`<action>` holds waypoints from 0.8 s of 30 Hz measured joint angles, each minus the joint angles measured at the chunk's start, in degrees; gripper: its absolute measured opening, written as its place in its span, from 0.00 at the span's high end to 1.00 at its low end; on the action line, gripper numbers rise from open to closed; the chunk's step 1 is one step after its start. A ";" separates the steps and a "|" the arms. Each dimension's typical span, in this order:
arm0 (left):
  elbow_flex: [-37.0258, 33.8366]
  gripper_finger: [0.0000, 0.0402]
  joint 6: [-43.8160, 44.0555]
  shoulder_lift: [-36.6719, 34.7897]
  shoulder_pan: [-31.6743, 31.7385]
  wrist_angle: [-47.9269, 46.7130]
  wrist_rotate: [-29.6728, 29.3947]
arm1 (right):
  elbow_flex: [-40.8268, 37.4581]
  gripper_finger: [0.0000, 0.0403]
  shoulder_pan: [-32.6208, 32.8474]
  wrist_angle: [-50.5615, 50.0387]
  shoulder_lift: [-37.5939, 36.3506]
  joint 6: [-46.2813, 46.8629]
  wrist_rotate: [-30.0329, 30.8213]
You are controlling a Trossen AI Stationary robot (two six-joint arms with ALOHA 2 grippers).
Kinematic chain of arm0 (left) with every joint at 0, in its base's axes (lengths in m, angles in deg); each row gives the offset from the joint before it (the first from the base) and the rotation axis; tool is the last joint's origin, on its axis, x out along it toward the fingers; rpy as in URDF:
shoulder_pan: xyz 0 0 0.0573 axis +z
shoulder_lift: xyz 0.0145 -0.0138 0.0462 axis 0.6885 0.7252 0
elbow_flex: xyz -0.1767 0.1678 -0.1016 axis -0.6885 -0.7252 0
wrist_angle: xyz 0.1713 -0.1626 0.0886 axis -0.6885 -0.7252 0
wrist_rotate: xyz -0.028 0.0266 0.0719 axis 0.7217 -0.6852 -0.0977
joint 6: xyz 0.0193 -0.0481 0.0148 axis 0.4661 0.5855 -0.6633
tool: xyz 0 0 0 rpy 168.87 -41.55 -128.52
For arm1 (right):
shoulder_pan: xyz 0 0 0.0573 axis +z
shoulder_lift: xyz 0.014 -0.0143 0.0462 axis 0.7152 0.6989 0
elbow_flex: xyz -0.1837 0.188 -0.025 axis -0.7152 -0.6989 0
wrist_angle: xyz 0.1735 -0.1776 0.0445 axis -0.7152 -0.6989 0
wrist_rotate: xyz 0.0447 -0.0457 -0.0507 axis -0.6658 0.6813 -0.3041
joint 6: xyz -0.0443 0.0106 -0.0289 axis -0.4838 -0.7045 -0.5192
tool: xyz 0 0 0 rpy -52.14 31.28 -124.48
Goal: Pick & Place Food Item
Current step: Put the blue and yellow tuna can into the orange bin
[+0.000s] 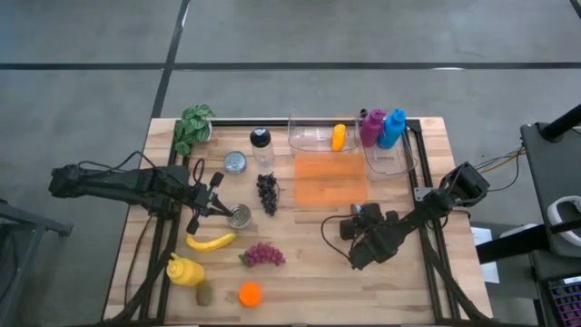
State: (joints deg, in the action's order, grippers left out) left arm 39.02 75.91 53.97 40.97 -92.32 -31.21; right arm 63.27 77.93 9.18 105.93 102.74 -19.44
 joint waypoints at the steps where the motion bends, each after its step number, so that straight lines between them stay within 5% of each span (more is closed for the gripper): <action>1: 0.00 0.98 -0.01 0.01 -0.02 0.00 0.00 | 0.00 0.68 0.00 0.02 0.00 -0.15 -0.02; 24: 0.00 0.98 0.01 0.01 -0.01 -0.03 0.00 | 0.72 0.68 0.00 0.09 -0.01 0.01 -0.89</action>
State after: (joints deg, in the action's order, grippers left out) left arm 39.02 75.92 53.98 40.96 -92.35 -31.21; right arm 63.99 77.93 9.27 105.92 102.74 -20.33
